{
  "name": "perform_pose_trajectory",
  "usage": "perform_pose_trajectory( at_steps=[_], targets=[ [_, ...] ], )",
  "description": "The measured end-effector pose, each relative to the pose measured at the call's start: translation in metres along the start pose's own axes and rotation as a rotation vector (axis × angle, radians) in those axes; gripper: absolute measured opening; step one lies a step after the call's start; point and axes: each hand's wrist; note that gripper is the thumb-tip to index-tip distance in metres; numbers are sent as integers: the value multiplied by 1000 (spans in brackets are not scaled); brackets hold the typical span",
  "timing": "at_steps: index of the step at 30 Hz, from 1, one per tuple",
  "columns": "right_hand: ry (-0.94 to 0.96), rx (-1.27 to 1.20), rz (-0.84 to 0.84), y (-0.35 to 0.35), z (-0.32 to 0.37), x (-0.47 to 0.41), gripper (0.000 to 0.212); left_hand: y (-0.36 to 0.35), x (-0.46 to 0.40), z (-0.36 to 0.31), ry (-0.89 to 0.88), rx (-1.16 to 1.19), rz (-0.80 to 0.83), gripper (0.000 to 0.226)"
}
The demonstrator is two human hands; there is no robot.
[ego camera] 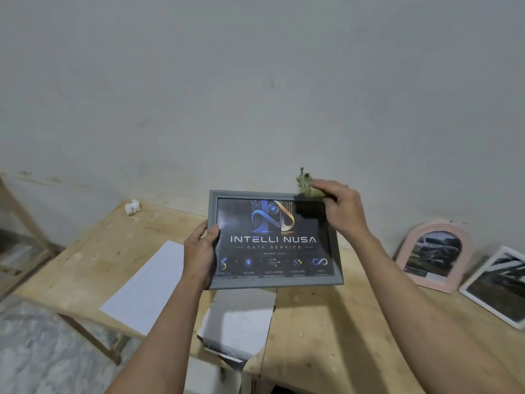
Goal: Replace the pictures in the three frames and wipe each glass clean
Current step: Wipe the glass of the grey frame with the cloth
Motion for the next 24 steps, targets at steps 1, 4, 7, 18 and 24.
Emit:
perform_pose_trajectory(
  at_steps=[1,4,7,18,24],
  targets=[
    [36,68,47,-2,-4,-8,53,-2,-1,-2,-7,23,3,27],
    [48,194,204,-8,-32,7,51,0,-2,-5,3,93,-46,34],
    [11,199,275,-16,-60,51,52,14,-5,-2,5,85,-96,30],
    [-69,66,404,-110,-33,136,43,2,9,10,80,134,-187,33],
    [-41,-98,554,-156,11,140,38,-2,18,13,82,96,-86,22]
  ],
)
Point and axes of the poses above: each hand's wrist, its own x-axis away from the middle knuckle, its own y-axis out of the back of the hand, z = x × y, and after that the axes turned 13 degrees about -x, right-handed
